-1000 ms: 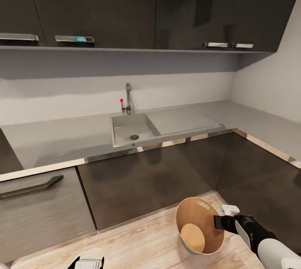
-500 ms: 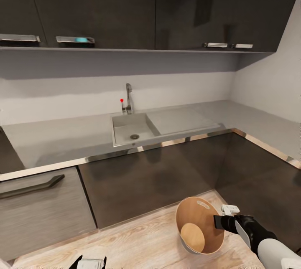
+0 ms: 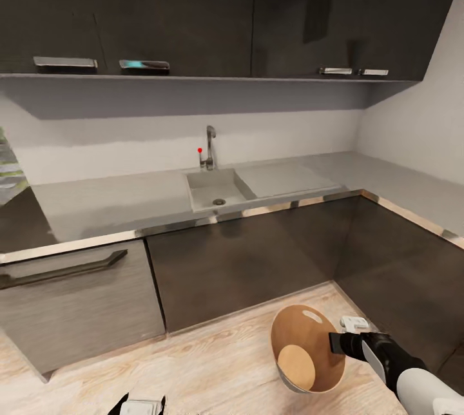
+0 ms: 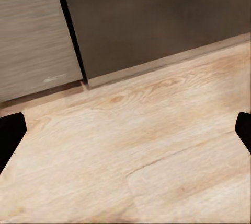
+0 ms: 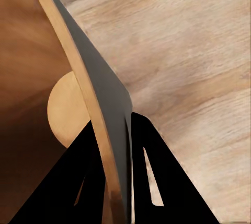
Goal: Put the three can of soda from the living room inside the tash can in the kitchen.
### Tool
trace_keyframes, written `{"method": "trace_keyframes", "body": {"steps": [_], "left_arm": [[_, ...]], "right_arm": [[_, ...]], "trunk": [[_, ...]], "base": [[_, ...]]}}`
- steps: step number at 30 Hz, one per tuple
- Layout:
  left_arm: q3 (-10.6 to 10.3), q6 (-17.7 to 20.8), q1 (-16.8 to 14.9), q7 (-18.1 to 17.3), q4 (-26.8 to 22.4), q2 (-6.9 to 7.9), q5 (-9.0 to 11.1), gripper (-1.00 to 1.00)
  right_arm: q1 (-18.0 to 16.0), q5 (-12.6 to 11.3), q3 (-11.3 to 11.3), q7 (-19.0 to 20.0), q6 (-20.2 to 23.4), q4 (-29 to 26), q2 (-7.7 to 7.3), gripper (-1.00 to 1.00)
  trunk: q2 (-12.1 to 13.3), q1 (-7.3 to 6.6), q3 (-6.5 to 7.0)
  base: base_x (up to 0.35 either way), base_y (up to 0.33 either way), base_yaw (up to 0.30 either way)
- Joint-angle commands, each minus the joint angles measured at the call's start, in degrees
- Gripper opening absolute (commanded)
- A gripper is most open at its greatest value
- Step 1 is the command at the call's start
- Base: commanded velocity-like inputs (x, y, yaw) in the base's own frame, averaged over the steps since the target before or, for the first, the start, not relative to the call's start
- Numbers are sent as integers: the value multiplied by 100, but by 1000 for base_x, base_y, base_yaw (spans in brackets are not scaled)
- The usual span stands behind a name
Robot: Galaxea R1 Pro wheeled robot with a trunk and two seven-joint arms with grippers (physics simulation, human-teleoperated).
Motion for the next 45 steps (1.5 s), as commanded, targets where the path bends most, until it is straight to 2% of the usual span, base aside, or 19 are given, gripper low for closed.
{"method": "trace_keyframes", "body": {"steps": [1, 15, 45], "left_arm": [[1, 0, 0, 0, -4, 0, 1, 100], [-4, 0, 0, -3, 1, 0, 5, 100], [1, -7, 0, -3, -26, 0, 5, 100]], "right_arm": [[-3, -65, -37, 28, 9, -6, 9, -100], [-3, -62, -15, 22, 8, -4, 64, -100], [-3, -65, -9, 22, 8, 5, 70, -100]], "trunk": [[0, 0, 1], [0, 0, 1], [0, 0, 1]], "base": [[-228, 224, 119], [-148, 253, 224], [16, 284, 245]]}}
